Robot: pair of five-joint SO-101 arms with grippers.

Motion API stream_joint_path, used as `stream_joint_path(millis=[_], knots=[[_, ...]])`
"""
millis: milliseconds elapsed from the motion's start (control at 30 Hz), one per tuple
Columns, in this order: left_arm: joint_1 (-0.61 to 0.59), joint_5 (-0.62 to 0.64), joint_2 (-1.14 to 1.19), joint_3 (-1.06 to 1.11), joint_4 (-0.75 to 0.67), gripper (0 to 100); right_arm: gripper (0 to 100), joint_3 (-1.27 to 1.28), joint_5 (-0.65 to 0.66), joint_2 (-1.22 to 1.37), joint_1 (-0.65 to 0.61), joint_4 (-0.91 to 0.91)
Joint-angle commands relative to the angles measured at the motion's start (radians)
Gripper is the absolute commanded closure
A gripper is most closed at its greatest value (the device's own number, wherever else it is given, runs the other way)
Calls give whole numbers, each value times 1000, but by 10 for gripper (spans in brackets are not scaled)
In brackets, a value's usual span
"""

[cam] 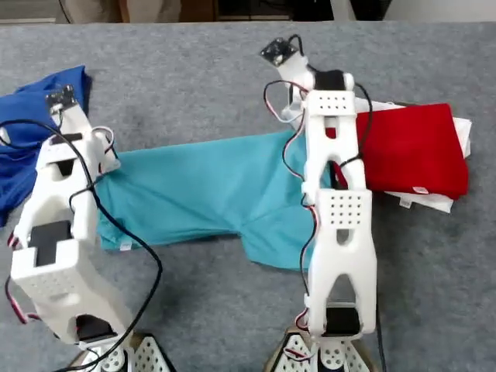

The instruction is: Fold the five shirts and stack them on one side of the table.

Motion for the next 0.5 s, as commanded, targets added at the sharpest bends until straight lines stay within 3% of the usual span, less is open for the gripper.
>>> stream_joint_path(millis=[0, 133, 467], knots=[[-9, -12, 21, -83, -2, 982, 995, -292, -5, 39, -28, 77], [-6, -14, 21, -78, 5, 982, 995, -458, 0, 84, -45, 218], [-14, -104, -174, 49, 87, 982, 995, -447, 55, -110, -41, 377]])
